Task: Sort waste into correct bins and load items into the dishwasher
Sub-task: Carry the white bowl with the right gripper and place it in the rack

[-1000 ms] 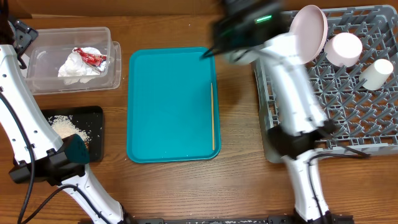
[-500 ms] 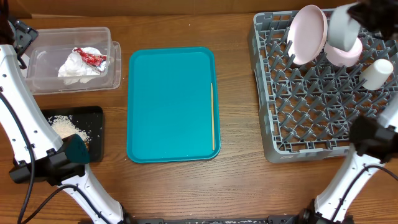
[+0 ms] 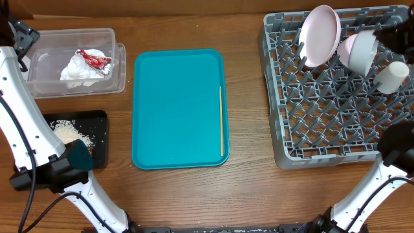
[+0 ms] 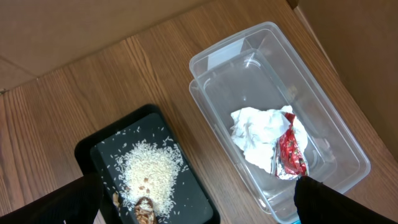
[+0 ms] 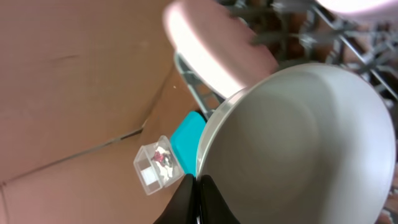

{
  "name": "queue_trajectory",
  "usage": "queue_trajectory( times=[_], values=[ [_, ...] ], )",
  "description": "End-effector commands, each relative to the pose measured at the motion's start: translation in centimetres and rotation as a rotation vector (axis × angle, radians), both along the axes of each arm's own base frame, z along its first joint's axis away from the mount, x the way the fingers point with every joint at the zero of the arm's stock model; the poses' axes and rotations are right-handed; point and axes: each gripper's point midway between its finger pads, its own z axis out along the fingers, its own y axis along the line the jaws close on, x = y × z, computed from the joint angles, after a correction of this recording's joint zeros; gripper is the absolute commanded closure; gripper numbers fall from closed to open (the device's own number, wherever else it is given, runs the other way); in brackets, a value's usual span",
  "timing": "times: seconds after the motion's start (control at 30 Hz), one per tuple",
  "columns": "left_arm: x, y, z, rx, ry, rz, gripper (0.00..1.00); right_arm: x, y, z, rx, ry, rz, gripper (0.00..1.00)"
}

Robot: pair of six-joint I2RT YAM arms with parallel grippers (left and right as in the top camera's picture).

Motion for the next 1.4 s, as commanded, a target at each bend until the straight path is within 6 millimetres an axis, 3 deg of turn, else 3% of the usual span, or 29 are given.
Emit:
queue_trajectory(
  times=[0.0,0.07,0.37,0.67,1.0,1.1,1.37],
  values=[
    [0.1,-0.1,0.1,0.011,0.001,-0.001,0.0,-0.9,0.0,0.1,0.063,0.002,-0.004,0.96],
    [0.1,-0.1,0.1,0.011,0.001,-0.001,0.0,-1.0,0.1,-0.5,0.1,0.0,0.009,0.96],
    [0.1,-0.1,0.1,0.012,0.001,-0.001,0.0,-1.3,0.2,0.1,0.26,-0.102,0.045,0.96],
    [0.1,-0.1,0.1,0.011,0.001,-0.001,0.0,-1.8,1.0,-3.5,0.318,-0.043,0.063,0.96],
    [0.1,-0.1,0.1,0.011,0.001,-0.001,0.0,-1.5,1.4,-5.9,0.316,-0.101,0.105,0.96],
    [0.1,-0.1,0.1,0.011,0.001,-0.001,0.0,-1.5,0.5,-6.6,0.28,-0.085,0.091,0.96],
    [0.1,-0.1,0.1,0.011,0.001,-0.001,0.0,-3.1,-4.3,-11.9,-0.048,0.224,-0.044,0.96]
  ],
)
